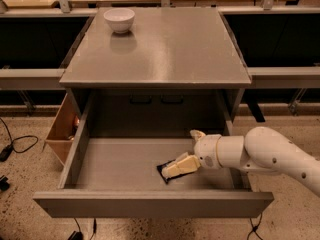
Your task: Place rxbar blueberry into top drawer
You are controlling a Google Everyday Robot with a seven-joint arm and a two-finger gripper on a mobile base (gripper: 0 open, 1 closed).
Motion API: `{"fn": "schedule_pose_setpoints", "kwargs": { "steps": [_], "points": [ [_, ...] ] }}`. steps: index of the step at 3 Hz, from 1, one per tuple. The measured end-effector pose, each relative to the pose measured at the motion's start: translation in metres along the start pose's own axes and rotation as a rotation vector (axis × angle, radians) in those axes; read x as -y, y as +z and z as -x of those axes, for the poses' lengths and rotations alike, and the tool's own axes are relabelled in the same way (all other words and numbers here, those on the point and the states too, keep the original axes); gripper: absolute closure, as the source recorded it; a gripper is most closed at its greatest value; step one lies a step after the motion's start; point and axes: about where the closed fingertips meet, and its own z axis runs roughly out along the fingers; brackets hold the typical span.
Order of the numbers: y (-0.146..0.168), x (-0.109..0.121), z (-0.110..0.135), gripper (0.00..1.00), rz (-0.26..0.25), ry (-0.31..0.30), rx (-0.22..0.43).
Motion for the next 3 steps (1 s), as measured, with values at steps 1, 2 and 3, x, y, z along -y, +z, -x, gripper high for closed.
{"fn": "schedule_pose_setpoints", "kwargs": {
  "steps": [1, 2, 3],
  "points": [
    [-0.044, 0.007, 0.072, 0.0, 0.024, -0.139, -0.027],
    [-0.09, 0.015, 0.139, 0.0, 0.025, -0.259, -0.063],
    [-0.12, 0.026, 0.192, 0.0, 0.025, -0.346, -0.151]
  ]
}}
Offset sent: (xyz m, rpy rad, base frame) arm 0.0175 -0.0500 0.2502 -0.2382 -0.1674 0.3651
